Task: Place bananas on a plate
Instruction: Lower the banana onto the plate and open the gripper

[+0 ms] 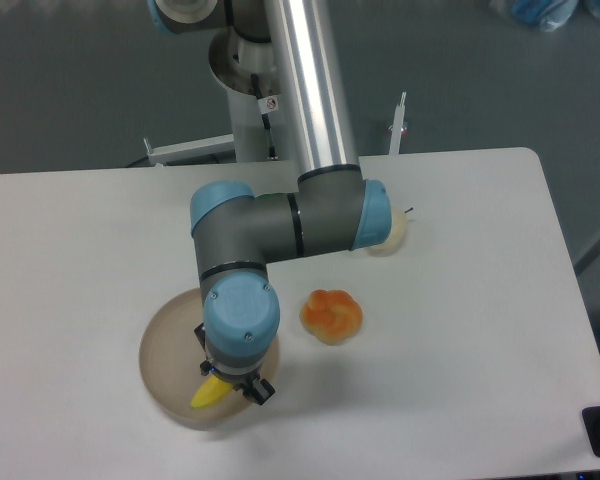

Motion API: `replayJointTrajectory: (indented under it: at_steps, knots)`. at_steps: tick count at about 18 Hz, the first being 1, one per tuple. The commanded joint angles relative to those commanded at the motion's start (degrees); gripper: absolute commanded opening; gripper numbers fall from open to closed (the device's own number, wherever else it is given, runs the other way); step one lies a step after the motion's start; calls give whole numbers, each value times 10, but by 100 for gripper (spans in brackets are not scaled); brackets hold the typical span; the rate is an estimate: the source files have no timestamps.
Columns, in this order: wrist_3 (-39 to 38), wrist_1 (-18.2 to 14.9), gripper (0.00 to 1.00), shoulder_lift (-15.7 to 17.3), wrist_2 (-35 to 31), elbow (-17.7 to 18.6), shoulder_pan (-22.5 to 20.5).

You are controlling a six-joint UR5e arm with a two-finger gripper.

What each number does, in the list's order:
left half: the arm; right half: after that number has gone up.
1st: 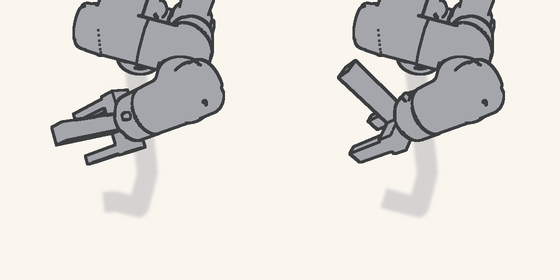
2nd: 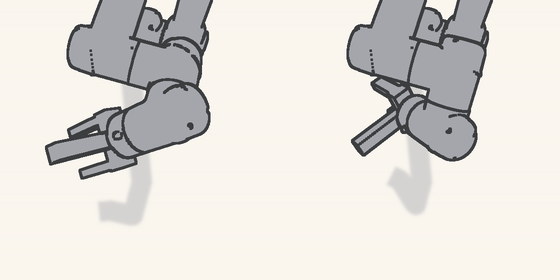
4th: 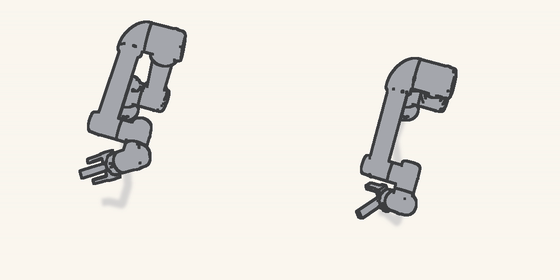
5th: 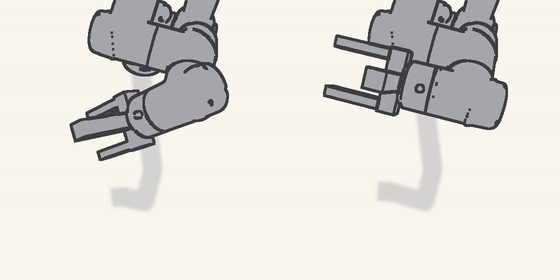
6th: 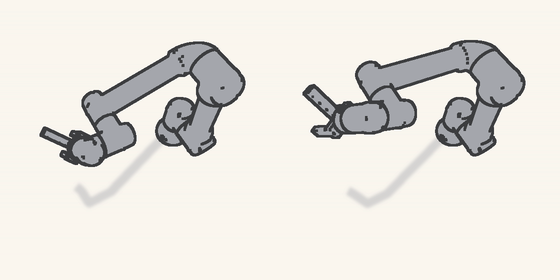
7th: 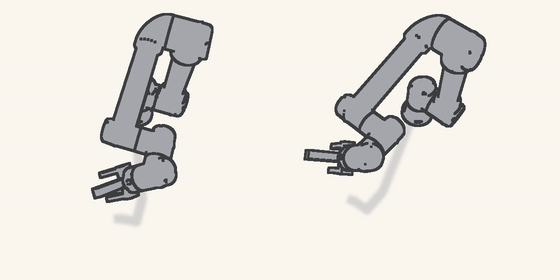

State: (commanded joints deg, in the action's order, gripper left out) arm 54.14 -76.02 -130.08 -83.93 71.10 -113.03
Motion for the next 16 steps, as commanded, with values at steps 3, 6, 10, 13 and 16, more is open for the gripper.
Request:
replayJointTrajectory:
  at_steps: [3, 6, 10, 13, 16]
  knots:
    - [-1, 1, 15, -2, -1, 11, 2]
    - [-1, 1, 20, -6, -1, 11, 3]
    - [-1, 18, 41, -18, -4, 11, 10]
    - [1, 22, 85, -14, -4, 10, 10]
    - [1, 24, 100, 10, -6, 11, 9]
